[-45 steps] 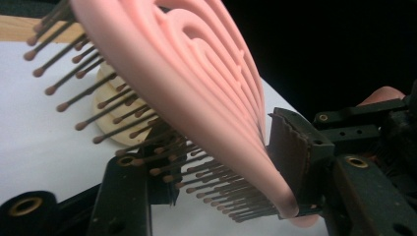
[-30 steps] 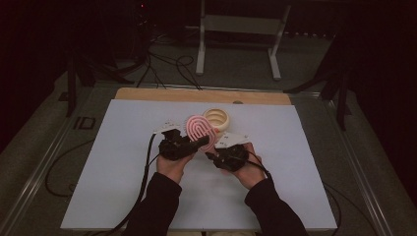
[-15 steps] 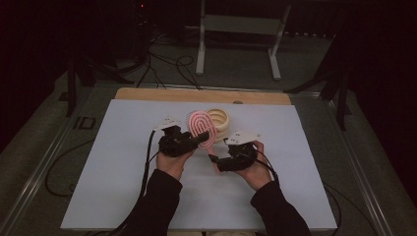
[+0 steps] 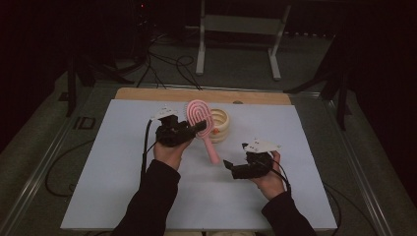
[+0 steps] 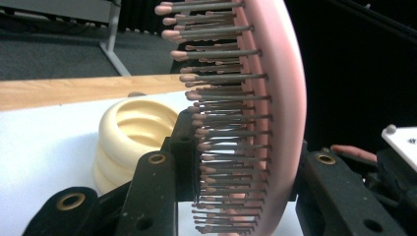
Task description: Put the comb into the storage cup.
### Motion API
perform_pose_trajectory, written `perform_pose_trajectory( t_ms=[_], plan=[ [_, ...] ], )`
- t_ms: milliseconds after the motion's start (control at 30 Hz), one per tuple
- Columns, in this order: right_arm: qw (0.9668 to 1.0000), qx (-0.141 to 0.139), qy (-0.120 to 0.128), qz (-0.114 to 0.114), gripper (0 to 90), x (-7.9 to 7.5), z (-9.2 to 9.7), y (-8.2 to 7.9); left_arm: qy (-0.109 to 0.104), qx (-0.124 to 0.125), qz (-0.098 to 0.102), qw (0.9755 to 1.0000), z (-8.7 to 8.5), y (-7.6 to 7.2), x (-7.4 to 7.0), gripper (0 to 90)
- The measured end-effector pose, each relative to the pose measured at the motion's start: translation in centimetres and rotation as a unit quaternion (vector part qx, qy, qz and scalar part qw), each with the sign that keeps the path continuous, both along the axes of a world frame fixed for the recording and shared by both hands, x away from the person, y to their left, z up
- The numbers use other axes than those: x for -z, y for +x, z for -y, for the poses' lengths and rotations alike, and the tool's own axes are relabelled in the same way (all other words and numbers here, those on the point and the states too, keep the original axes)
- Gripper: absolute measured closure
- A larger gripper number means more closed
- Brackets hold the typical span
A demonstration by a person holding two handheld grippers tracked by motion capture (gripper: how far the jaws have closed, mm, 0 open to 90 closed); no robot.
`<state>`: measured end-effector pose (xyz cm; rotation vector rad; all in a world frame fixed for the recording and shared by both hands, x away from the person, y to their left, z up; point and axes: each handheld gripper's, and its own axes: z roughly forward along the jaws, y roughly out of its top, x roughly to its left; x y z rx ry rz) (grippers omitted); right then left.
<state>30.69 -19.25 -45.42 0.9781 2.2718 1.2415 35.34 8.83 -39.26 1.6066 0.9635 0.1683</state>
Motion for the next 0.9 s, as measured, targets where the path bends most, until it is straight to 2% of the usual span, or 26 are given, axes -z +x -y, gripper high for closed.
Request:
perform_pose_trajectory(
  t_ms=[67,100,167,400,433,467,633,800,900],
  plan=[
    [1.0,0.003,0.0,0.0,8.8,0.1,0.2,-0.1,0.003,-0.002,0.002,1.0,0.0,0.3,-0.3,64.8],
    [0.9998,0.014,0.006,0.012,8.8,0.1,1.0,-0.6,0.002,-0.004,0.006,1.0,0.2,0.6,-0.6,64.8],
    [0.9998,0.014,0.004,0.014,8.8,0.1,1.1,-0.7,0.003,-0.006,0.009,0.9999,0.2,0.9,-0.9,64.8],
    [0.9993,0.035,0.01,0.007,8.8,1.1,2.5,-1.2,0.013,-0.007,0.019,0.9997,0.5,1.6,-1.7,64.8],
    [0.9993,0.035,0.01,0.007,8.7,1.1,2.5,-1.2,0.019,-0.008,0.026,0.9994,0.5,2.1,-2.1,64.8],
    [0.9991,0.042,0.01,0.002,8.8,1.5,3.1,-1.3,0.02,-0.009,0.029,0.9994,0.5,2.2,-2.2,64.8],
    [0.9984,0.052,0.022,0.0,8.8,1.9,4.0,-1.5,0.021,-0.014,0.036,0.999,0.6,2.9,-2.8,64.9],
    [0.9982,0.056,0.022,-0.003,8.8,2.2,4.3,-1.5,0.022,-0.015,0.038,0.9989,0.6,3.2,-3.1,64.9],
    [0.9979,0.059,0.024,-0.003,8.8,2.2,4.4,-1.6,0.026,-0.022,0.047,0.9983,0.9,4.1,-3.9,64.9]
  ],
)
